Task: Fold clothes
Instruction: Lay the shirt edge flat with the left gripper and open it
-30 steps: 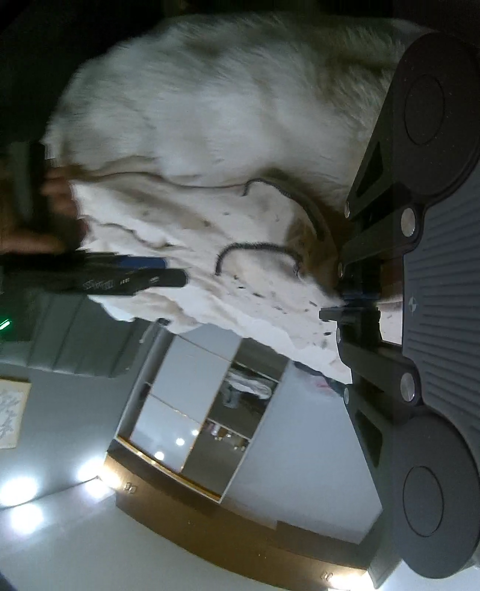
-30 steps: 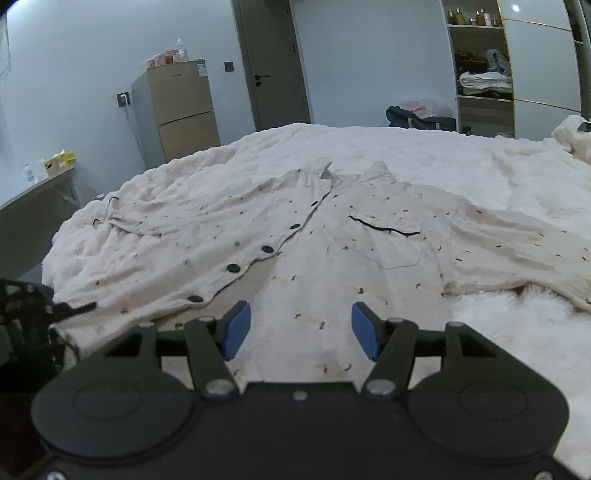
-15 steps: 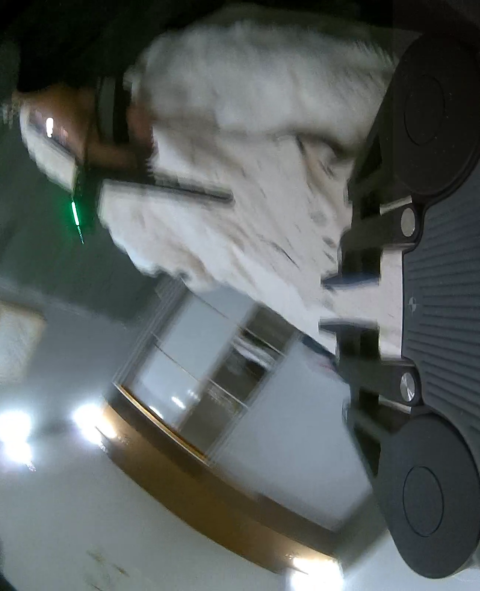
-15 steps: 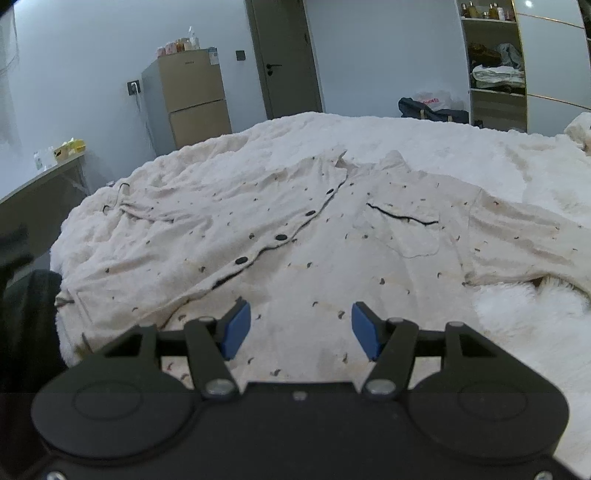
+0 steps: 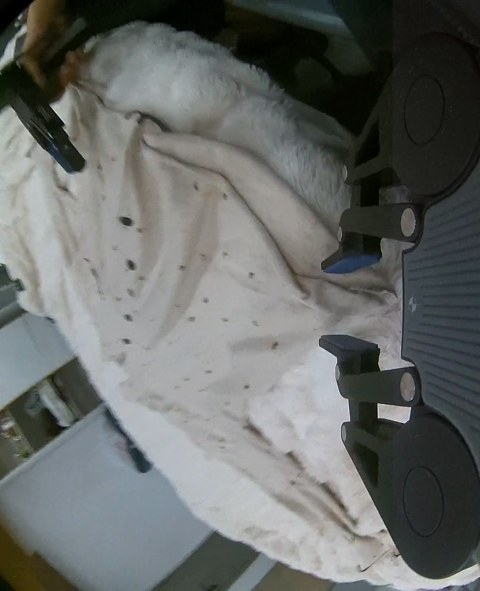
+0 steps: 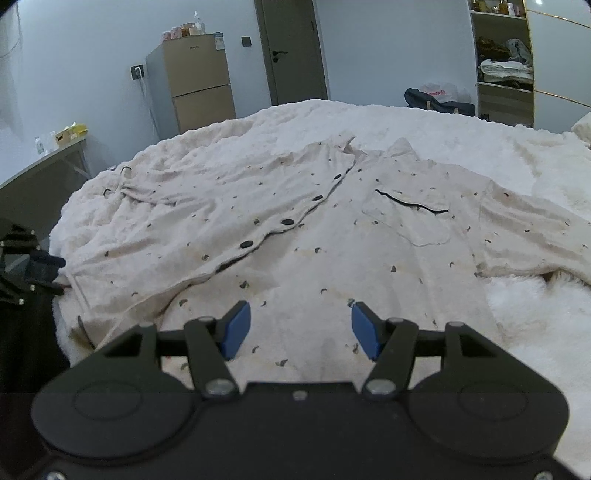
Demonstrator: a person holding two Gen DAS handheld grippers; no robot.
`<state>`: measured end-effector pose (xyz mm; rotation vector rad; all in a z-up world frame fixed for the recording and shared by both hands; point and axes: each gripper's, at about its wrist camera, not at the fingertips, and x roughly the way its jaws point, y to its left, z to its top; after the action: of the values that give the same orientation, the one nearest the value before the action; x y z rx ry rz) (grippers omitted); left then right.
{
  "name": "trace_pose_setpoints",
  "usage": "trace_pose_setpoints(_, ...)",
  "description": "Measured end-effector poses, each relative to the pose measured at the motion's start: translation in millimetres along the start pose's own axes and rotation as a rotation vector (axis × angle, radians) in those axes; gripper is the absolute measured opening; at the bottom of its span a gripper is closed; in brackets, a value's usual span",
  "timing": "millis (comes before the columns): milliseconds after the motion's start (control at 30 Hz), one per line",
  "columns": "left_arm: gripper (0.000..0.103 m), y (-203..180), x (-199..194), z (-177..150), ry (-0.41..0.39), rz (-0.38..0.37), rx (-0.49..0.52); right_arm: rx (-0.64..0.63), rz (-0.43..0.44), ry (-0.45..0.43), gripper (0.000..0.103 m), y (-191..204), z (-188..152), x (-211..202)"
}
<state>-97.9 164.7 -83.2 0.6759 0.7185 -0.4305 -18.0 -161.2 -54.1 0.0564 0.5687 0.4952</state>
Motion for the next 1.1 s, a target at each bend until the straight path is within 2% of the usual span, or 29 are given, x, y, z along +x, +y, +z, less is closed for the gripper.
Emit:
trace_pose_setpoints(167,0.004,-8,-13,-6,0.030,-0.109,0.055,-0.004,-0.001,0.006,0.059,1,-1,2)
trace_pose_setpoints(333,0.004,-13,-38,-13,-0.008,-0.224,0.048,-0.008,-0.002,0.012,0.059,1,-1,3)
trace_pose_setpoints(433,0.004,-13,-40,-19,-0.012,-0.180,0.048,-0.010,-0.002,0.015,0.059,2,-2,5)
trace_pose_setpoints(500,0.004,-5,-43,-21,-0.038,-0.132,0.009,-0.012,-0.002,0.017,0.059,2,-2,5)
trace_pose_setpoints(567,0.007,2,-42,-21,-0.050,-0.124,-0.038,-0.013,-0.003,0.020,0.059,2,-2,6)
trace_pose_setpoints(633,0.016,6,-36,-20,-0.053,-0.126,-0.057,-0.015,-0.003,0.022,0.059,3,-2,7)
trace_pose_setpoints(700,0.017,12,-26,-20,-0.045,-0.131,-0.070,-0.016,-0.003,0.024,0.059,3,-3,7)
trace_pose_setpoints(800,0.017,19,-7,-18,0.000,-0.203,-0.110,-0.019,-0.004,0.028,0.059,3,-3,8)
trace_pose_setpoints(867,0.016,19,0,-15,0.023,-0.210,-0.112,-0.020,-0.004,0.030,0.059,4,-3,9)
trace_pose_setpoints(900,0.009,19,3,-14,0.035,-0.213,-0.113,-0.020,-0.005,0.029,0.059,3,-3,9)
trace_pose_setpoints(1000,0.004,19,0,-9,0.036,-0.155,-0.112,-0.016,-0.005,0.028,0.059,3,-3,9)
trace_pose_setpoints(1100,0.004,23,-19,-11,0.008,-0.041,-0.174,-0.020,-0.003,0.033,0.059,4,-3,11)
